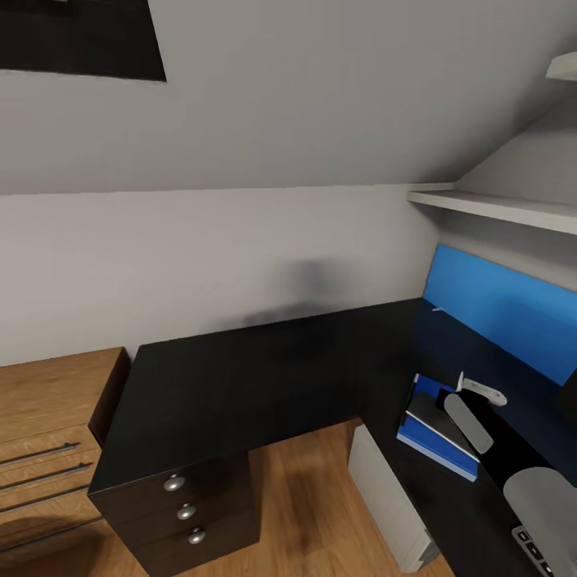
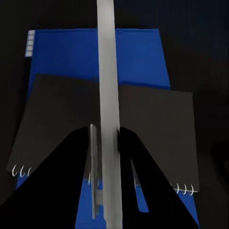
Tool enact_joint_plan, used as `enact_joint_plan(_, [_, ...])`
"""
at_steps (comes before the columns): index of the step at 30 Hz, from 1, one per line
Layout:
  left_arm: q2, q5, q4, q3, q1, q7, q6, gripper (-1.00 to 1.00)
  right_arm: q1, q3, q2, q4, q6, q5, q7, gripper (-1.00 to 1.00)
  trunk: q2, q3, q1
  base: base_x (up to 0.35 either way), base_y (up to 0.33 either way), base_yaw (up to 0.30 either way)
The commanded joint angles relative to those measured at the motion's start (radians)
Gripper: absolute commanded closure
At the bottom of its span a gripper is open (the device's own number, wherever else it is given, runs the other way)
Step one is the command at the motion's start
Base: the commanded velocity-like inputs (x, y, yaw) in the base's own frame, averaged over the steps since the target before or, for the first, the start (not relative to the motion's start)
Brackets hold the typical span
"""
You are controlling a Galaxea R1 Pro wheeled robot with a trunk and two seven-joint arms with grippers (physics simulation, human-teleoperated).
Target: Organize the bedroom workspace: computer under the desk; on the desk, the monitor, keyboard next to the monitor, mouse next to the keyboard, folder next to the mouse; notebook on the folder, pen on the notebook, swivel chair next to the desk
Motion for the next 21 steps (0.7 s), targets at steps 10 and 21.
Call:
enact_joint_plan(10, [0.0,0.008,-0.001,-0.002,0.0,0.002,-0.004,-1.0,-0.003,-0.001,-0.005,0.12,-0.041,0.01,0.142,1.0,-0.001,-0.001,0.0,0.0,0.0,0.0])
enact_joint_plan(21, [0.0,0.007,-0.001,-0.002,0.0,0.002,-0.004,-1.0,-0.006,-0.002,-0.007,0.197,-0.105,0.01,0.195,1.0,-0.001,-0.001,0.0,0.0,0.0,0.0])
